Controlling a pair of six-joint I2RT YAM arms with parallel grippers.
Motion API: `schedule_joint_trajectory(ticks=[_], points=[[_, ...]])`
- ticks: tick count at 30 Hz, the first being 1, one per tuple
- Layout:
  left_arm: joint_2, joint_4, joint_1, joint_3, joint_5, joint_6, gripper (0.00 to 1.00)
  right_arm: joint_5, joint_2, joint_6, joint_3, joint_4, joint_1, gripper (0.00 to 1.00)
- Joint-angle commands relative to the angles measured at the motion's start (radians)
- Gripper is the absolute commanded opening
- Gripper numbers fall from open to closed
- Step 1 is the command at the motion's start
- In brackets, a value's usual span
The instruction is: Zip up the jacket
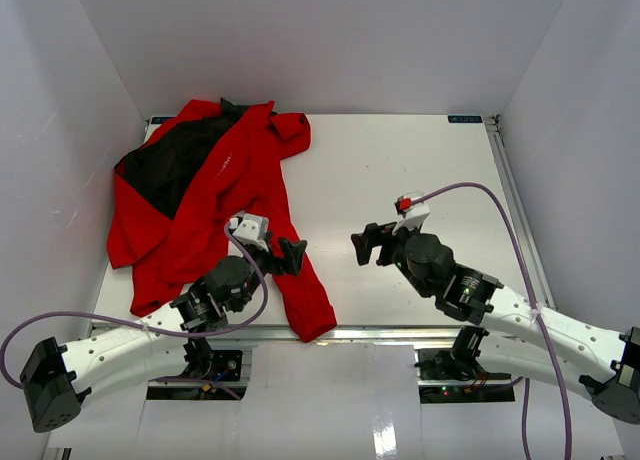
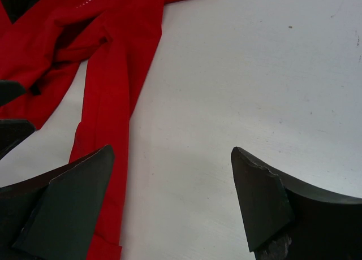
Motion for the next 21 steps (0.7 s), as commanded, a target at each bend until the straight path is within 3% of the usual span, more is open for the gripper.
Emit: schedule_joint_trajectory(ticks=[1,8,13,17,21], points=[[-0.012,0.002,-0.004,0.017,-0.005,0.009,0.98,0.017,-0.036,-0.001,-0.017,0.068,0.000,0.90],[-0.012,-0.011,-0.004,0.016,-0.084,-0.004,0.98,-0.015,-0.042,0.018,-0.035,0.098,0.000,0.90],[0.046,-0.045,0.006,0.017,-0.274,-0.077,0.98,0.031,-0.042,0.022,-0.030,0.081,0.000,0.90],[0.161,-0.206,0.162,0.102,-0.299,-0.226,0.98,0.042,-0.059,0.023,-0.036,0.081,0.000,0.90],[0.314,-0.225,0.287,0.192,-0.247,-0.267,0.98,0.038,-0.072,0.026,-0.038,0.077,0.000,0.90]])
